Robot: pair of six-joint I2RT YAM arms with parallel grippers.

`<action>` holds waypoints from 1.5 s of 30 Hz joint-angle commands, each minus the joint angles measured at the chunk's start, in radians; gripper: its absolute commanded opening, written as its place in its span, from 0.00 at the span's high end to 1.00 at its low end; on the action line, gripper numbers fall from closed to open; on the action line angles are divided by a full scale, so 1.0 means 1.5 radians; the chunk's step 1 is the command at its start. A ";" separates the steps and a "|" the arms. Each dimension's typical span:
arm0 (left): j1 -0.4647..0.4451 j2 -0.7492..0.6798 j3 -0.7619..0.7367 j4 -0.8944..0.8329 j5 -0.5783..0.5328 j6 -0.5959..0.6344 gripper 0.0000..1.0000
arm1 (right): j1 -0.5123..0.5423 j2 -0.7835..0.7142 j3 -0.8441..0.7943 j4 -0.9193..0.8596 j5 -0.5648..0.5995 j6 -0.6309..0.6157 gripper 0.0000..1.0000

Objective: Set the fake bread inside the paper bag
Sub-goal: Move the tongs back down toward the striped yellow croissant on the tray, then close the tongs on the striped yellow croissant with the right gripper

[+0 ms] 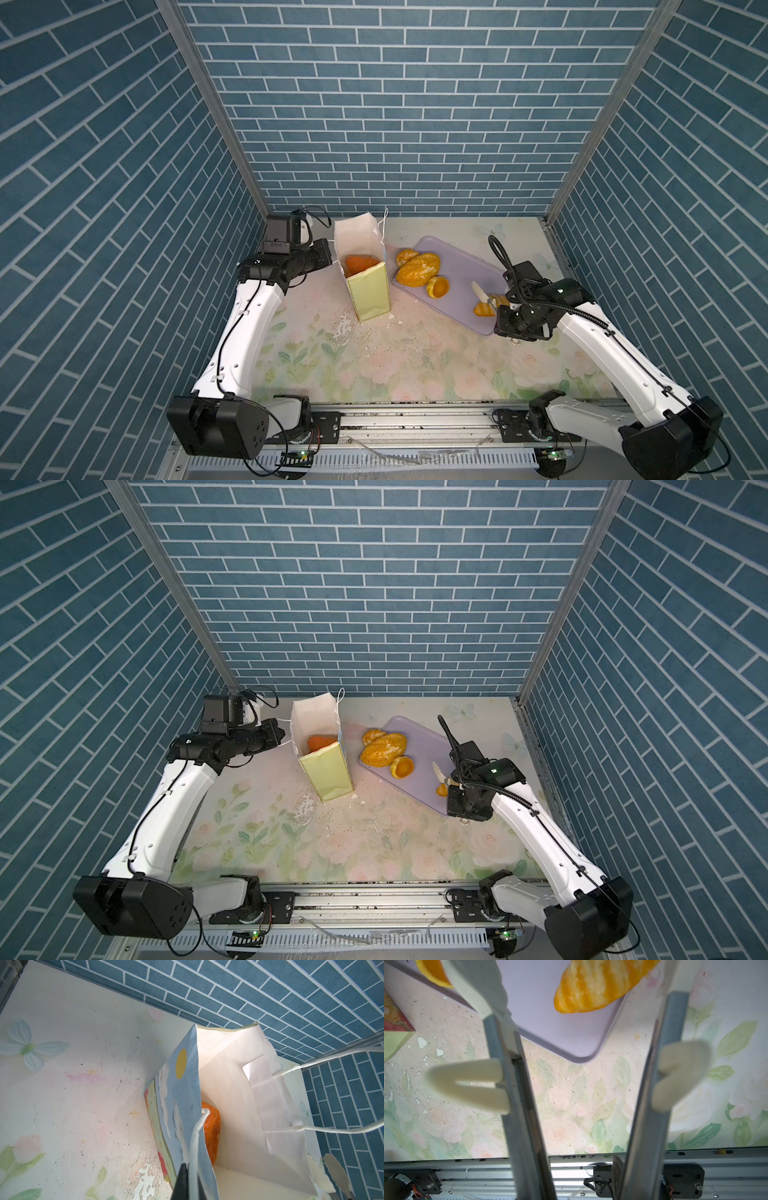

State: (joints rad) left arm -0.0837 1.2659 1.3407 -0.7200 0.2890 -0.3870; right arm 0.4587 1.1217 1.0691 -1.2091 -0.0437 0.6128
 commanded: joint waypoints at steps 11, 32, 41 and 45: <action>-0.004 -0.010 0.001 0.003 0.003 -0.003 0.95 | -0.013 0.009 -0.079 0.061 -0.064 0.047 0.53; -0.004 -0.018 -0.013 0.002 -0.014 0.005 0.95 | -0.020 0.215 0.117 0.091 -0.013 -0.126 0.53; -0.004 -0.021 -0.019 0.006 -0.010 0.009 0.95 | -0.019 0.137 0.022 0.078 -0.022 -0.006 0.52; -0.004 -0.016 -0.019 0.009 -0.007 0.010 0.95 | -0.019 0.127 -0.023 0.102 -0.035 0.014 0.52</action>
State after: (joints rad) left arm -0.0856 1.2510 1.3243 -0.7197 0.2779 -0.3851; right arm 0.4328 1.3296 1.0534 -1.0660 -0.0830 0.5602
